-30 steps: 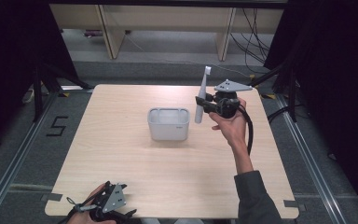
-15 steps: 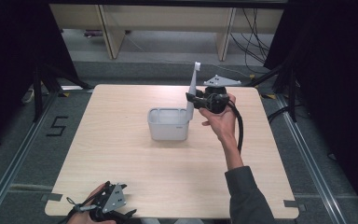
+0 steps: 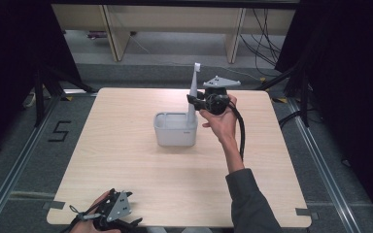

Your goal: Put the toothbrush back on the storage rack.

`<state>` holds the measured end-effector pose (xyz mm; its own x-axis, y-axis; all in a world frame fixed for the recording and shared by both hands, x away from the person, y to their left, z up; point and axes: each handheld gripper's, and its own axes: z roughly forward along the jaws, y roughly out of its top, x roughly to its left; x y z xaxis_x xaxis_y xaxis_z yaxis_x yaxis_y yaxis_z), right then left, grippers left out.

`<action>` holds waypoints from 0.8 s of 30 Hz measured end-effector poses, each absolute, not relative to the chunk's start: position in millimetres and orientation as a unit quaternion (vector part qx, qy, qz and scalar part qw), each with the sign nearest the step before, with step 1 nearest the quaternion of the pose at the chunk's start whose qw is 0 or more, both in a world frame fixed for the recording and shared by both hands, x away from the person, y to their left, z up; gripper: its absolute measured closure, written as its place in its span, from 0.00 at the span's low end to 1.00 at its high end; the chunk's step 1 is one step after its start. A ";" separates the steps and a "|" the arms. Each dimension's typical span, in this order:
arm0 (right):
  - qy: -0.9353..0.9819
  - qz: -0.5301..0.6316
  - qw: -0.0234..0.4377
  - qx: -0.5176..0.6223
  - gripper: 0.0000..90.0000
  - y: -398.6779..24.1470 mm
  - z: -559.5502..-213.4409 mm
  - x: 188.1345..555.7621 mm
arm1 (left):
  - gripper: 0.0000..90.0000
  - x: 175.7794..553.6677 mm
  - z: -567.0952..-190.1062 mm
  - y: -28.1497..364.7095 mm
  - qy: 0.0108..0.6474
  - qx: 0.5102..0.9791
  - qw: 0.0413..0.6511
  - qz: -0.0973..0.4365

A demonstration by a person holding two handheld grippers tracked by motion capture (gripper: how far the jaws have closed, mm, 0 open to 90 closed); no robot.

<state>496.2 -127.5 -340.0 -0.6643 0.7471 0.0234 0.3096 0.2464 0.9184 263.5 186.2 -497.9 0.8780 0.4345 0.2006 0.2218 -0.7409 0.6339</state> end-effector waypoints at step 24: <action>0.766 0.481 0.215 0.370 0.74 -123.4 -376.4 509.0 | 0.17 263.0 -498.4 185.7 0.181 0.915 0.314 0.177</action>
<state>509.0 -123.4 -376.4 -0.6345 0.7725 0.0271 0.3599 0.2642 0.8948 263.0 185.7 -498.4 0.8716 0.4431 0.2097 0.2208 -0.7368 0.6390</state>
